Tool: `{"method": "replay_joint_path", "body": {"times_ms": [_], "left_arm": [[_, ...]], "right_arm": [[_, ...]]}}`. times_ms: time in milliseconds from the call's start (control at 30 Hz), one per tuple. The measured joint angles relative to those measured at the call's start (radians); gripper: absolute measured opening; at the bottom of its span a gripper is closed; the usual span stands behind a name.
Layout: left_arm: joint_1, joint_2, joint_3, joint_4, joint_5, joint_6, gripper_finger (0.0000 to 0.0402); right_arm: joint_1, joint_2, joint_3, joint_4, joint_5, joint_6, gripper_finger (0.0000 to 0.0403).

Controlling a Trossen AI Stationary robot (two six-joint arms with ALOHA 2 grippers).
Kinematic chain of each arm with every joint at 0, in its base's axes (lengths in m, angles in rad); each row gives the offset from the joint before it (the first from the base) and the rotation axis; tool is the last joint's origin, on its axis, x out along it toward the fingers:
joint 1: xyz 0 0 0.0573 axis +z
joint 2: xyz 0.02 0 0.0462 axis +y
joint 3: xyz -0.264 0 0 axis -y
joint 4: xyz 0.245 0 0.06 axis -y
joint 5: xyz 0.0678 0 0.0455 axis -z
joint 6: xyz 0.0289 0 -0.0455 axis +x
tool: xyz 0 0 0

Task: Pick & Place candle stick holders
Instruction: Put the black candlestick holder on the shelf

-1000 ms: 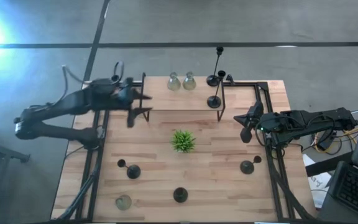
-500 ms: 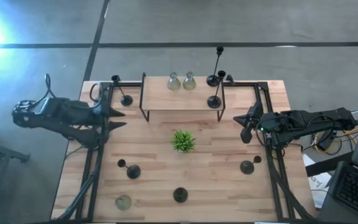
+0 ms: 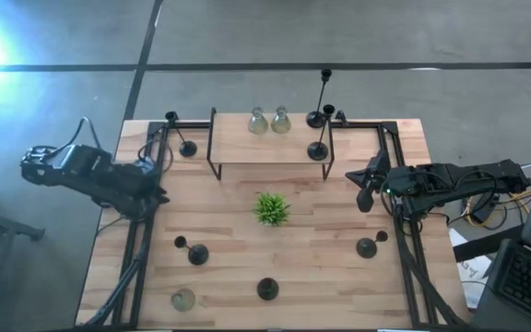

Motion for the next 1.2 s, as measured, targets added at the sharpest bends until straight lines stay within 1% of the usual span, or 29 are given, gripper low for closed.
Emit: {"method": "replay_joint_path", "body": {"times_ms": [267,467,700,900,1033,1200], "left_arm": [[-0.038,0.061,-0.078,-0.021,0.156,-0.011,0.0157],[-0.096,0.049,-0.149,-0.02,0.233,-0.074,0.0156],[-0.194,0.018,-0.214,0.023,0.235,-0.097,0.0156],[-0.275,-0.006,-0.287,0.137,0.233,-0.088,0.0156],[-0.316,-0.018,-0.342,0.266,0.229,-0.026,0.0156],[-0.33,-0.033,-0.388,0.383,0.228,0.073,0.0156]], "right_arm": [[0.0,0.0,0.0,-0.001,0.0,-0.003,0.0008],[0.0,0.0,0.0,-0.002,0.0,-0.004,0.0008],[0.0,0.0,0.0,-0.002,0.001,-0.002,0.0008],[0.0,0.0,0.0,0.023,0.003,0.0,0.0008],[0.0,-0.001,0.0,0.064,0.004,-0.002,0.0008],[0.0,-0.001,0.0,0.114,0.005,-0.003,0.0008]]}}
